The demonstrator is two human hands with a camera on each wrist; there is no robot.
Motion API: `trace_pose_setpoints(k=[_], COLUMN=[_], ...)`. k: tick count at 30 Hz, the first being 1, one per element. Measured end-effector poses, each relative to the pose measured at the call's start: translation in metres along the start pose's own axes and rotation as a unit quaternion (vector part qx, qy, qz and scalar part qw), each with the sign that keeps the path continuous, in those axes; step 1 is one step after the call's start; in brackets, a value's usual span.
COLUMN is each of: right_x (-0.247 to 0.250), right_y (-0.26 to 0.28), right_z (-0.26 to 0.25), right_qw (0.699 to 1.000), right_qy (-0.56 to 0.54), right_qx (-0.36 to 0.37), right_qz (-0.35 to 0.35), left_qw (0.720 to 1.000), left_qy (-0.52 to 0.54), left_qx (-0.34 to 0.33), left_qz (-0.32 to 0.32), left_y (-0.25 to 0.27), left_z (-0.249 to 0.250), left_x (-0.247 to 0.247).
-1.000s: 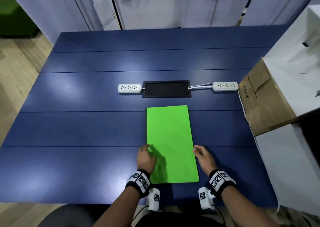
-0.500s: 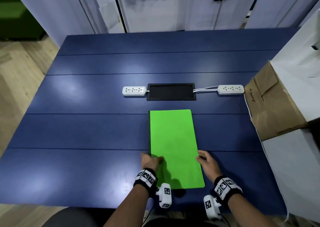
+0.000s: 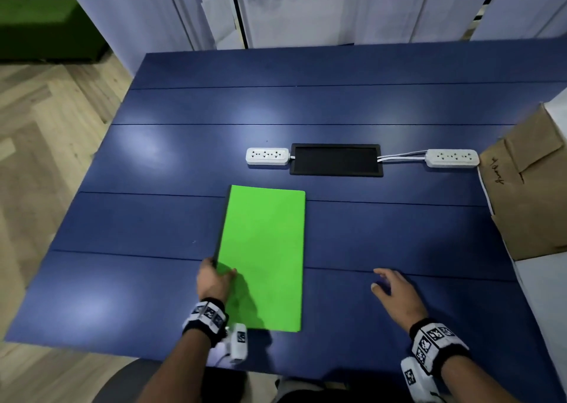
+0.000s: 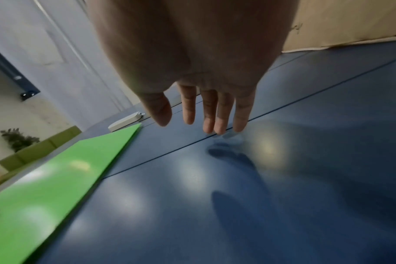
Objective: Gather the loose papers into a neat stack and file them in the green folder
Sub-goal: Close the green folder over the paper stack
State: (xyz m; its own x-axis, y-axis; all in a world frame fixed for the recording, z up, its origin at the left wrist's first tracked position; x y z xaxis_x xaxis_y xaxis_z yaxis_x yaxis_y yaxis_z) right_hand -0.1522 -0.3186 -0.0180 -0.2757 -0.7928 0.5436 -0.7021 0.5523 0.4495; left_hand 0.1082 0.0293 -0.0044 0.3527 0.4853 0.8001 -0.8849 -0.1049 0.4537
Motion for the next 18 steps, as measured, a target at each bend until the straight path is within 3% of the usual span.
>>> trace_pose_setpoints(k=[5, 9, 12, 14, 18], right_x=[-0.011, -0.021, -0.029, -0.034, -0.041], right_y=[-0.013, -0.028, -0.039, -0.043, -0.043], right_z=[-0.013, -0.017, -0.020, -0.021, -0.020], right_qw=[0.993, 0.974, 0.954, 0.943, 0.939], right_qy=[0.111, 0.212, 0.284, 0.315, 0.325], right_qx=[0.035, 0.051, 0.042, 0.020, 0.007], right_qz=[-0.025, -0.059, -0.083, -0.104, -0.111], left_qw=[0.995, 0.987, 0.978, 0.968, 0.920], left_qy=[-0.091, -0.156, -0.207, -0.252, -0.342], left_qx=[0.025, 0.037, 0.032, -0.010, -0.190], left_qz=[0.043, 0.018, 0.002, 0.002, -0.021], left_y=[-0.089, -0.142, -0.152, -0.134, -0.073], left_z=[-0.048, -0.078, -0.080, -0.065, -0.033], left_x=[0.067, 0.090, 0.091, 0.083, 0.028])
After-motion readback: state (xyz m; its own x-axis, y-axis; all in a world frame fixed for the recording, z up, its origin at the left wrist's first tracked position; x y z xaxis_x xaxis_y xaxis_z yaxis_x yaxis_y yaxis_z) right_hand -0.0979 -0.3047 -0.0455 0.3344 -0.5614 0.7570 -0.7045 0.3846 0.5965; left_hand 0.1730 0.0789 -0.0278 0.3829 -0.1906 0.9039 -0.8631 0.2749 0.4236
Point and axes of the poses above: each hand's wrist, its own y-axis away from the middle knuckle, its own x-axis out of the back of the hand, z = x × y, the point moved 2 cm from there along -y, towards the middle knuckle, and after that the axes turned 8 degrees about -y, right-handed, at the moved point
